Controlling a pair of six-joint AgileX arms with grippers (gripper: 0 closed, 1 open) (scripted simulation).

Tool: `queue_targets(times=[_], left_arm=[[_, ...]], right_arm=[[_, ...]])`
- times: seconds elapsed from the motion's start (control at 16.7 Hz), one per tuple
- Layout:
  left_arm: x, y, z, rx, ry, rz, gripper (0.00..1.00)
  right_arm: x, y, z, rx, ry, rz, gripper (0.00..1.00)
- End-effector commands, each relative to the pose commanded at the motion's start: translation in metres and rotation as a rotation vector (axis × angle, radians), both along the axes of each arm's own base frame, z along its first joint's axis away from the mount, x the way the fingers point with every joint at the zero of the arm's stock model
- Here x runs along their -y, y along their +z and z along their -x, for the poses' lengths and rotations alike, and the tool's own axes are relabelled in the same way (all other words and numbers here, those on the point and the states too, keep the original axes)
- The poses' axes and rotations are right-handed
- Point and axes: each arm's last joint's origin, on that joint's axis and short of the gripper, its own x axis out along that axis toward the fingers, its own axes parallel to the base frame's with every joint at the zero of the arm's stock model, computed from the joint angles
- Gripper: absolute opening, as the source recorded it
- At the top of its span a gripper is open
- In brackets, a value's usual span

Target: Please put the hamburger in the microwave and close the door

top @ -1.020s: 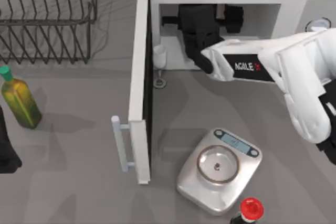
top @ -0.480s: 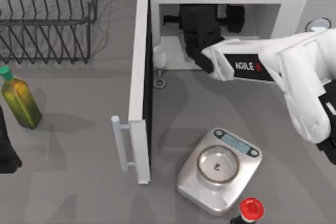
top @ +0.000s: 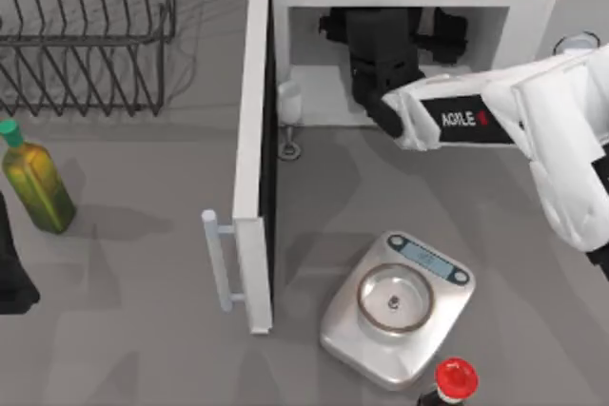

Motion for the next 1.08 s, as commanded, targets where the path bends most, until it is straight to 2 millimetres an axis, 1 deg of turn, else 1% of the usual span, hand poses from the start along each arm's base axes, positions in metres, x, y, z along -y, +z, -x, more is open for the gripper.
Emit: queue_targets(times=[0.18,0.3,0.42,0.6,0.9,1.08], left_arm=[[0.0,0.0,0.0,0.0,0.0,0.0,1.0],[0.0,0.0,0.0,0.0,0.0,0.0,1.0],[0.0,0.0,0.0,0.0,0.0,0.0,1.0],[0.0,0.0,0.0,0.0,0.0,0.0,1.0],[0.0,0.0,0.0,0.0,0.0,0.0,1.0],[0.0,0.0,0.0,0.0,0.0,0.0,1.0]], right_arm=[[0.02,0.027,0.011,0.105,-0.095,-0.089,1.0],[0.029,0.033,0.025,0.141,-0.146,-0.128,1.0],[0.032,0.025,0.045,0.133,-0.174,-0.136,1.0],[0.026,0.006,0.082,0.076,-0.161,-0.102,1.0],[-0.001,-0.026,0.159,-0.068,-0.029,0.027,1.0],[-0.02,-0.037,0.194,-0.124,0.081,0.089,1.0]])
